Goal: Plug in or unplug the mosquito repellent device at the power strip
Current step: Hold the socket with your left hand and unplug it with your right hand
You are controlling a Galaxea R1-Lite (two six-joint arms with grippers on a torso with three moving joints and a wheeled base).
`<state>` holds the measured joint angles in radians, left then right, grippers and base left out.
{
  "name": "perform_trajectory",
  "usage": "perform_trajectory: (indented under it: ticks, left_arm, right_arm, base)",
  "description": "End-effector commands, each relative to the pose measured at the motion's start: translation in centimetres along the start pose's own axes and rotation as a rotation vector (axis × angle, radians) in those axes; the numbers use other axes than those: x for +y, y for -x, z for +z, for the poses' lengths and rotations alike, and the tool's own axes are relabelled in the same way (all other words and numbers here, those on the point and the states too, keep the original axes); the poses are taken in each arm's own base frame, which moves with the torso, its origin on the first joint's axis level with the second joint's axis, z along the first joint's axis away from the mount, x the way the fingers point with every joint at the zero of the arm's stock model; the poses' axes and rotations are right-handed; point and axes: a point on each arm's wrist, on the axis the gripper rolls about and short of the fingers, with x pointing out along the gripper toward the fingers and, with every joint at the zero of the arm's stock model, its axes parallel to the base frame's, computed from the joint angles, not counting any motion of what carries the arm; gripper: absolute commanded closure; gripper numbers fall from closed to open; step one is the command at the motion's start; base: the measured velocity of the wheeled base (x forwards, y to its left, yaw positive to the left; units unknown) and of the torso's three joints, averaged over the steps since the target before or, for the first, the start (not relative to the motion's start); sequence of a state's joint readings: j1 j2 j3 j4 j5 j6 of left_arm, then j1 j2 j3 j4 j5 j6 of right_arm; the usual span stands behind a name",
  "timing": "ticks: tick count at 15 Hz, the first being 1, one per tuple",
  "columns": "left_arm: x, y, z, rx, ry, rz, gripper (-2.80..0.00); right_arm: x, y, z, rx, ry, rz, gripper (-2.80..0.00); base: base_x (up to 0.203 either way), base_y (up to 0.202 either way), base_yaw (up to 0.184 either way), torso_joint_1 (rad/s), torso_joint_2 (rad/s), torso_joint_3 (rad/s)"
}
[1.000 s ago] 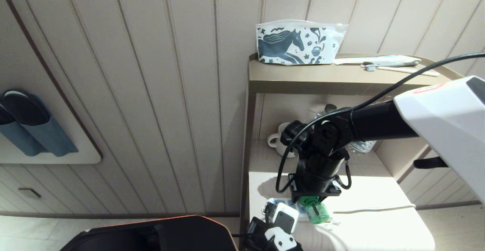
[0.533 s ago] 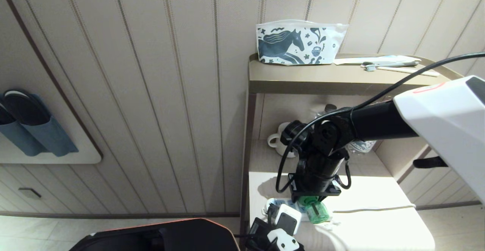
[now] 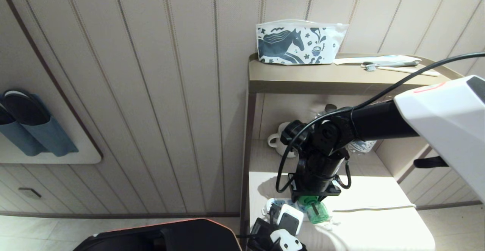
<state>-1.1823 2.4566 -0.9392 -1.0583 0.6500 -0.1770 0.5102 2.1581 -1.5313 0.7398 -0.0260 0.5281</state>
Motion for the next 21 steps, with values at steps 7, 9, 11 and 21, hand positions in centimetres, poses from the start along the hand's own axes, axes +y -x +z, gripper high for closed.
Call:
perform_trajectory:
  ticks: [7,9,11,21]
  left_arm:
    - [1.4,-0.9,1.1,-0.034,0.043,0.069,0.0]
    - [1.5,-0.7,1.6,-0.04,0.046,0.068,0.0]
    - [1.6,-0.9,1.7,-0.043,0.051,0.072,0.0]
    - [1.2,-1.7,0.9,-0.033,0.044,0.075,0.0]
  right_arm:
    - [-0.1,0.1,-0.1,0.006,-0.002,-0.003,0.0]
    - [-0.1,0.1,-0.2,0.006,-0.002,-0.002,0.0]
    - [-0.1,0.0,-0.1,0.008,0.0,-0.003,0.0]
    - [-0.2,0.9,-0.2,-0.013,-0.004,0.008,0.0]
  base:
    - [0.0,0.0,0.0,0.0,0.0,0.0]
    - [0.0,0.0,0.0,0.0,0.0,0.0]
    - [0.0,0.0,0.0,0.0,0.0,0.0]
    - [0.0,0.0,0.0,0.0,0.0,0.0]
